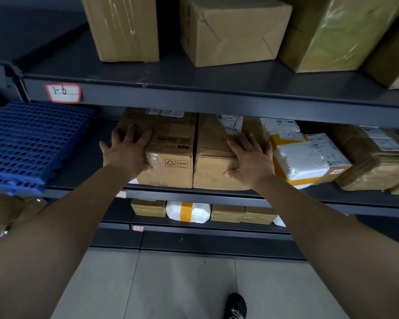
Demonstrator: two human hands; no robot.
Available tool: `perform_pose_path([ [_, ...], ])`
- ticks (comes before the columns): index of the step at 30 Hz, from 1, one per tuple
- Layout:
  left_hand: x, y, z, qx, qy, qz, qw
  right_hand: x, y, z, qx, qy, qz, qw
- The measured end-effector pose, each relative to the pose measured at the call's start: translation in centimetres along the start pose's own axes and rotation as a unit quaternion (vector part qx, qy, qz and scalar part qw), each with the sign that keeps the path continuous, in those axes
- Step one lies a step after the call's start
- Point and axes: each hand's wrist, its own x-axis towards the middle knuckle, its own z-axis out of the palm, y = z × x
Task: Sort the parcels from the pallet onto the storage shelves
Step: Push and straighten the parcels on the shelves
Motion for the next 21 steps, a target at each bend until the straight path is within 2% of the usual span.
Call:
perform_pose_path([
  [6,-0.5,1.4,-0.7,0.020,0.007,0.011,1.000,-1.1,0.6,-0.4,-0.003,0.026,-0.007,1.000],
  [10,-1.1,5.1,-2.6,-0.026,0.008,0.051,0.998,-3.1,4.0,-1.6,0.016,0.037,0.007,0.999],
  [17,-2.9,18.0,-5.1,-0.045,0.050,0.178,0.982,-6.0,14.4,-3.0,0.011,-0.005,0.108,0.994],
  [21,-2.9,26.4,-4.5,-0.037,0.049,0.242,0.968,-6.5,21.1,-2.4,-0.010,-0.037,0.127,0.991],
])
